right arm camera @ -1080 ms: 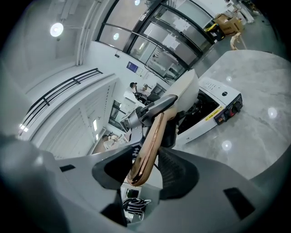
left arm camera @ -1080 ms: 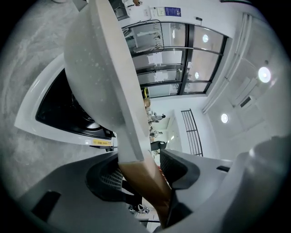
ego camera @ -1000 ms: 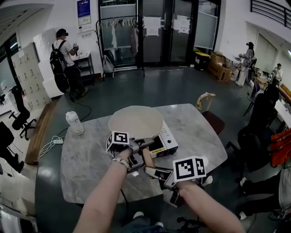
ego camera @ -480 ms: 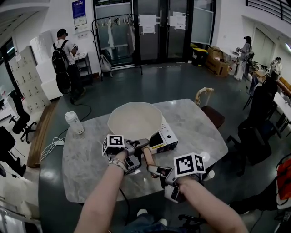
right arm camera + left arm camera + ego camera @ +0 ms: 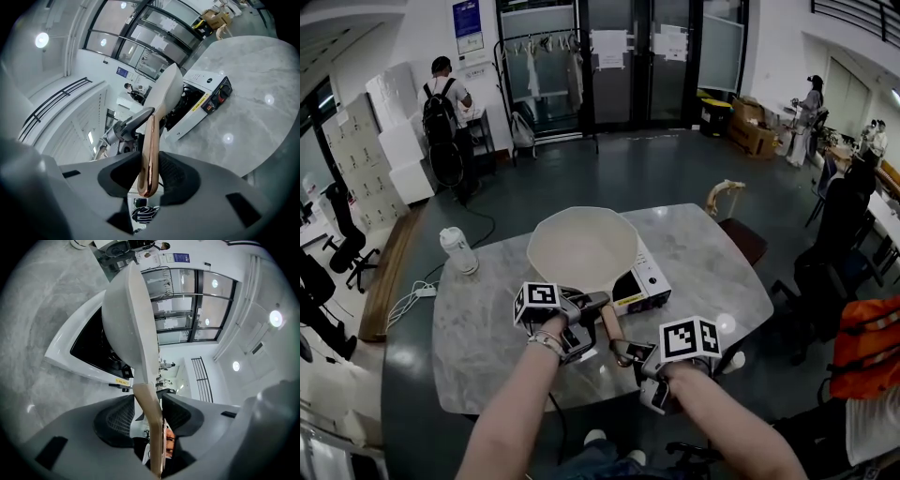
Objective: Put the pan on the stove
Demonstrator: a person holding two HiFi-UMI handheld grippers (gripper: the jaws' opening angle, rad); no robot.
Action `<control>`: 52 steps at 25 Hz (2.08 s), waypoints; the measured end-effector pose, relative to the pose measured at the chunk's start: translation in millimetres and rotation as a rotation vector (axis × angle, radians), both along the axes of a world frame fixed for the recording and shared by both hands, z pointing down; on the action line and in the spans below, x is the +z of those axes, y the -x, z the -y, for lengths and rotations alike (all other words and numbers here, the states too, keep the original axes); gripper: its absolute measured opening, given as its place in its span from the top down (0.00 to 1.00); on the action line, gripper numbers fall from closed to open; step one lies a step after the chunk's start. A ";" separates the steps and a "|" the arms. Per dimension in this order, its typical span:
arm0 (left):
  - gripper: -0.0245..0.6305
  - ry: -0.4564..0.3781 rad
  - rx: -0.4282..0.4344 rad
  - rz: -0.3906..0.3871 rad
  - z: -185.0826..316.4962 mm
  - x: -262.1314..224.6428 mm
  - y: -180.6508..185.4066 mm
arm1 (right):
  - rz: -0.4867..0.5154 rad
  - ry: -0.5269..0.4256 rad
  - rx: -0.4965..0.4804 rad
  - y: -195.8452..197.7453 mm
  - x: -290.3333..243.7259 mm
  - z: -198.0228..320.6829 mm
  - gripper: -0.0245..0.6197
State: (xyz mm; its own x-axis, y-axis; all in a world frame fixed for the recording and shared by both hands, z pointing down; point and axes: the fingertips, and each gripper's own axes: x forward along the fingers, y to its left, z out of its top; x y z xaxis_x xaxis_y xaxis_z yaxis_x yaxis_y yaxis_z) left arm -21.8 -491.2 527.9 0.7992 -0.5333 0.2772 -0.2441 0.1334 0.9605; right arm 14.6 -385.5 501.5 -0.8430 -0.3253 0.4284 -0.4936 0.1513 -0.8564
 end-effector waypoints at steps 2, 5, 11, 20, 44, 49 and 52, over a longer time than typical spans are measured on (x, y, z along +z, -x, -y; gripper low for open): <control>0.68 0.014 -0.002 0.016 -1.8 5.4 -0.6 | -0.015 0.005 0.009 -1.6 7.4 -2.0 0.75; 0.68 0.021 -0.016 0.004 -1.6 8.5 0.4 | 0.001 -0.008 0.031 -2.5 9.9 -1.6 0.75; 0.68 0.031 -0.019 0.019 -0.3 10.3 0.5 | -0.019 -0.027 0.050 -4.0 12.6 0.3 0.75; 0.61 0.010 -0.028 0.021 -6.9 7.0 5.1 | -0.050 -0.026 0.070 -8.4 18.7 -1.0 0.75; 0.48 -0.146 -0.010 0.085 -27.7 -26.4 19.4 | -0.052 -0.081 0.060 -11.2 11.7 9.5 0.47; 0.48 -0.188 -0.041 0.127 -32.3 -34.7 35.1 | -0.045 -0.123 0.105 -24.0 1.2 19.6 0.47; 0.48 -0.225 -0.057 0.197 -33.1 -35.3 46.0 | -0.032 -0.166 0.137 -30.8 -8.2 27.0 0.47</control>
